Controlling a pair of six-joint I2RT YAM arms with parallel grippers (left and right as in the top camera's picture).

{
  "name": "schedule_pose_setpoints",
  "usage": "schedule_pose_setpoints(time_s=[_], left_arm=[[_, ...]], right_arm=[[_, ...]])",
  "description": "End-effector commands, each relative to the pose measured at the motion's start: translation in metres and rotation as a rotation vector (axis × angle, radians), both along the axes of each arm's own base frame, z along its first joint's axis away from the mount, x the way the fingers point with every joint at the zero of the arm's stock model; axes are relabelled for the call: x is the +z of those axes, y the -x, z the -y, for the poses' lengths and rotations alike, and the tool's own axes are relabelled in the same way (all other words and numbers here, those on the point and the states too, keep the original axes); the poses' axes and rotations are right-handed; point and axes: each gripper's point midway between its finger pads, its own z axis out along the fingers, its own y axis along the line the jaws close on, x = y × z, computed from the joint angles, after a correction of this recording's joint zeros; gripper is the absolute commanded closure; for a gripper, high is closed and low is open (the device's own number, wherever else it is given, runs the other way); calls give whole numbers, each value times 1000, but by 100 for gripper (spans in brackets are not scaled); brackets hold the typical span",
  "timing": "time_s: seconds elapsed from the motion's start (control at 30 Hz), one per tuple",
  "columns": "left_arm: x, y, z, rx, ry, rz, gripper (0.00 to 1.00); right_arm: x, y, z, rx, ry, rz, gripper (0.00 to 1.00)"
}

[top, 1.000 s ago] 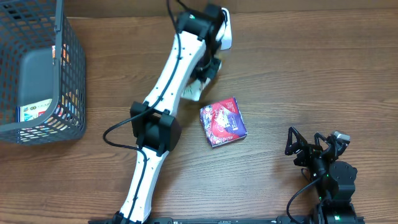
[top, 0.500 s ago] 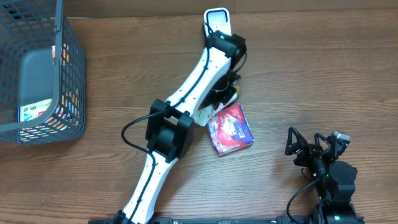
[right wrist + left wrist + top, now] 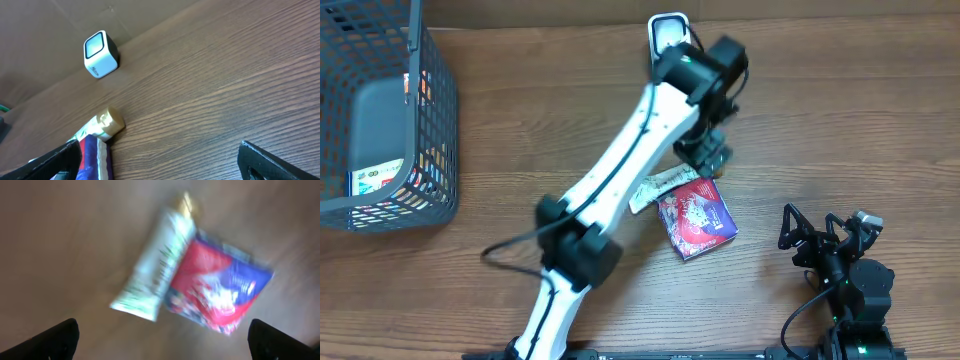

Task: Scan the item barcode
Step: 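Release the tube on the table and return the left gripper to the basket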

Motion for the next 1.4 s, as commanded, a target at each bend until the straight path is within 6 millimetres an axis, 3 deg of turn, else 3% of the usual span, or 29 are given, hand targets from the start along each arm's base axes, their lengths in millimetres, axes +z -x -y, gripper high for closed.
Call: schedule_pose_setpoints(time_s=[0.0, 0.03, 0.07, 0.2, 0.3, 0.37, 0.5, 0.6, 0.73, 0.83, 0.9, 1.07, 1.17, 1.27, 1.37], left_arm=[[139, -16, -56, 221, 160, 397, 0], [186, -20, -79, 283, 234, 537, 0], [212, -21, -92, 316, 275, 617, 0], [359, -10, -183, 521, 490, 1102, 0], [424, 10, -245, 657, 557, 1358, 0], [437, 17, -272, 715, 535, 1425, 0], [422, 11, -316, 843, 409, 1426, 0], [400, -9, -340, 910, 370, 1385, 0], [342, -23, -359, 967, 235, 1291, 0], [307, -15, -369, 996, 143, 1284, 0], [291, 7, -381, 1041, 56, 1314, 0], [298, 48, -408, 1142, -10, 1397, 0], [302, 68, -440, 1264, -18, 1422, 0], [285, 68, -459, 1326, 49, 1367, 0], [253, 56, -480, 1374, 146, 1252, 0]], right_arm=[[-3, 1, -1, 4, -5, -3, 0], [-3, 1, -1, 4, -5, -4, 0], [-3, 1, -1, 4, -5, -3, 0], [-3, 1, -1, 5, -5, -3, 0], [-3, 1, -1, 5, -5, -3, 0], [-3, 1, -1, 5, -5, -3, 0], [-3, 1, -1, 5, -5, -3, 0], [-3, 1, -1, 5, -5, -3, 0], [-3, 1, -1, 4, -5, -3, 0], [-3, 1, -1, 4, -5, -3, 0], [-3, 1, -1, 4, -5, -3, 0], [-3, 1, -1, 4, -5, -4, 0], [-3, 1, -1, 5, -5, -4, 0], [-3, 1, -1, 5, -5, -4, 0], [-3, 1, -1, 5, -5, -4, 0]])
